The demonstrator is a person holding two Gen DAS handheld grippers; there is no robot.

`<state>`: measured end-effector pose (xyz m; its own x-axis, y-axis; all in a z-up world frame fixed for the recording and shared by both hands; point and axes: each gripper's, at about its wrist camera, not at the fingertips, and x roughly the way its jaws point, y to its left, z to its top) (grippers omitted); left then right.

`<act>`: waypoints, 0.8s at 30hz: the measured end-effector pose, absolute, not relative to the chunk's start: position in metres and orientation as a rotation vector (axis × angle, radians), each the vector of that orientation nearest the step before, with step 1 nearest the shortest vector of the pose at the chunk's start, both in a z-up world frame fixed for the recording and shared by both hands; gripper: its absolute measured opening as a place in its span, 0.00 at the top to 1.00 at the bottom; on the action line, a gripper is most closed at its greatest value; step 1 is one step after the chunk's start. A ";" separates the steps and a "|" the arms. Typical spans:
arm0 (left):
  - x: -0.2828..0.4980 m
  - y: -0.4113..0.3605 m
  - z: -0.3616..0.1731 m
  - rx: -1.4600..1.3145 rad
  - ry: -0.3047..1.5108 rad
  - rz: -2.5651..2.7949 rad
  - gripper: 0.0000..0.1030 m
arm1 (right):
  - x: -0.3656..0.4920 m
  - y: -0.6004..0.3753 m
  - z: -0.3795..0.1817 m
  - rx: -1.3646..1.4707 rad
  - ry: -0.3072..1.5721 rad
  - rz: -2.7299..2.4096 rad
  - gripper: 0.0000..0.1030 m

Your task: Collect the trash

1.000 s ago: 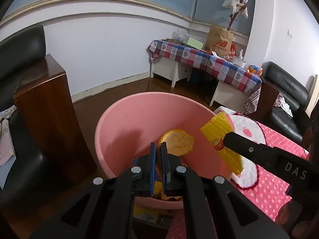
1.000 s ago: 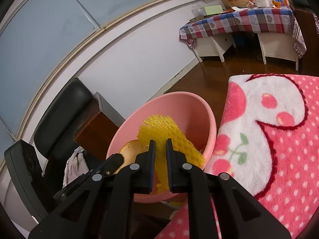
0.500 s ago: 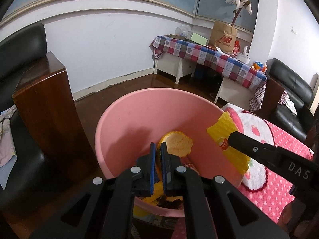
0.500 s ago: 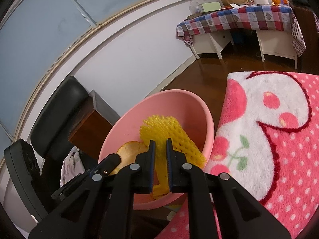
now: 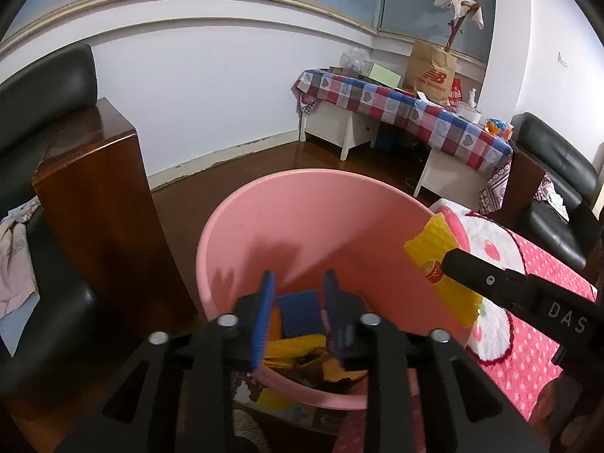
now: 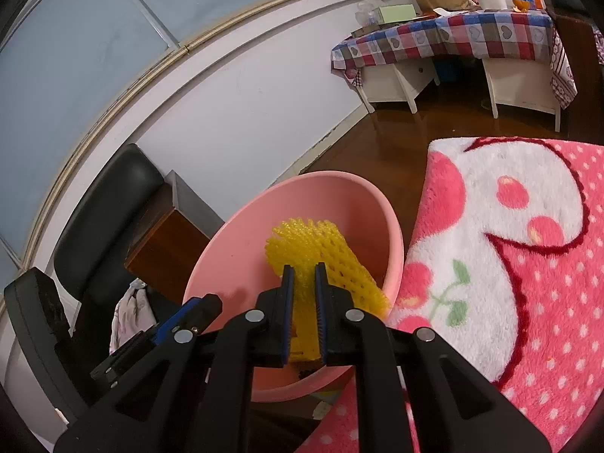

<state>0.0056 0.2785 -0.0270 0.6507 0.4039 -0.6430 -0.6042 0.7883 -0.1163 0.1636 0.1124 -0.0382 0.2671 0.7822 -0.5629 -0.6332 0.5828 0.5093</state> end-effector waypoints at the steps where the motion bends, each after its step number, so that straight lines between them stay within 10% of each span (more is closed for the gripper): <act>1: 0.005 0.278 -0.026 -0.336 0.637 0.583 0.69 | 0.164 0.113 -0.038 0.195 0.877 0.964 0.89; 24: -0.005 0.282 -0.022 -0.327 0.628 0.608 0.59 | 0.159 0.115 -0.031 0.178 0.875 0.973 0.71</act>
<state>-0.0051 0.2818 -0.0223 0.6452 0.4280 -0.6329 -0.6188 0.7786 -0.1043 0.1593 0.1150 -0.0313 0.2616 0.7809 -0.5672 -0.6468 0.5781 0.4975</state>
